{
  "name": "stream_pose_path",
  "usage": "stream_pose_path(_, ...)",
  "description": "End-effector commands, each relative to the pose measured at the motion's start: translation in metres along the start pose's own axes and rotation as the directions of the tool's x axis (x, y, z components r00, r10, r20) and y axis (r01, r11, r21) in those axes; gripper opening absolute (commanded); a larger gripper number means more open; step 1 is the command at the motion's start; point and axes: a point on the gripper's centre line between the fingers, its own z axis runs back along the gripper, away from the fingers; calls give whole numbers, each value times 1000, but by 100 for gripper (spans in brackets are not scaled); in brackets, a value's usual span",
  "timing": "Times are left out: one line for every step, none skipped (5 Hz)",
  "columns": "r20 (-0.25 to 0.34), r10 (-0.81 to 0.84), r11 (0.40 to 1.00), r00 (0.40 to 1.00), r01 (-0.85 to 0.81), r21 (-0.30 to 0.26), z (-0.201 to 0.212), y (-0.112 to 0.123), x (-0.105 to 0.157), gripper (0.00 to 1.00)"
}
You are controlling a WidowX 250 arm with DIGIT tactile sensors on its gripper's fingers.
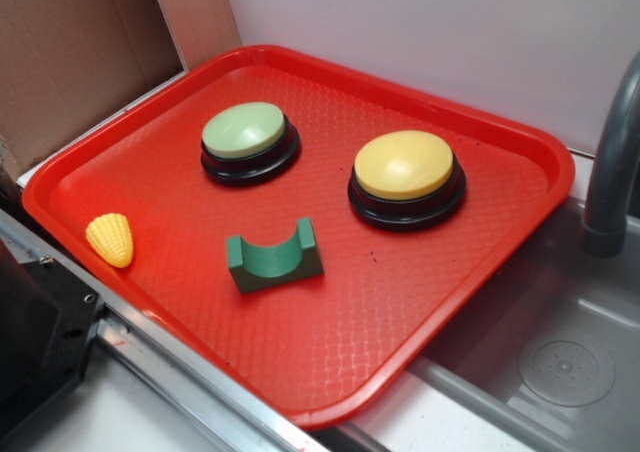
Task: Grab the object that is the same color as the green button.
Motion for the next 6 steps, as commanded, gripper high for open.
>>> stream_pose_path(0, 0, 1000, 1000, 0, 0, 0, 0, 0, 100)
stream_pose_path(-8, -119, 993, 993, 119, 7, -18, -10, 21, 100)
stream_pose_path(31, -261, 964, 965, 259, 54, -52, -28, 42, 100)
stream_pose_path(59, -439, 897, 897, 441, -34, -87, -43, 52, 100)
stream_pose_path(92, -479, 874, 873, 484, -39, -124, -59, 52, 100)
stream_pose_path(89, -478, 877, 874, 481, -15, -165, -67, 54, 100)
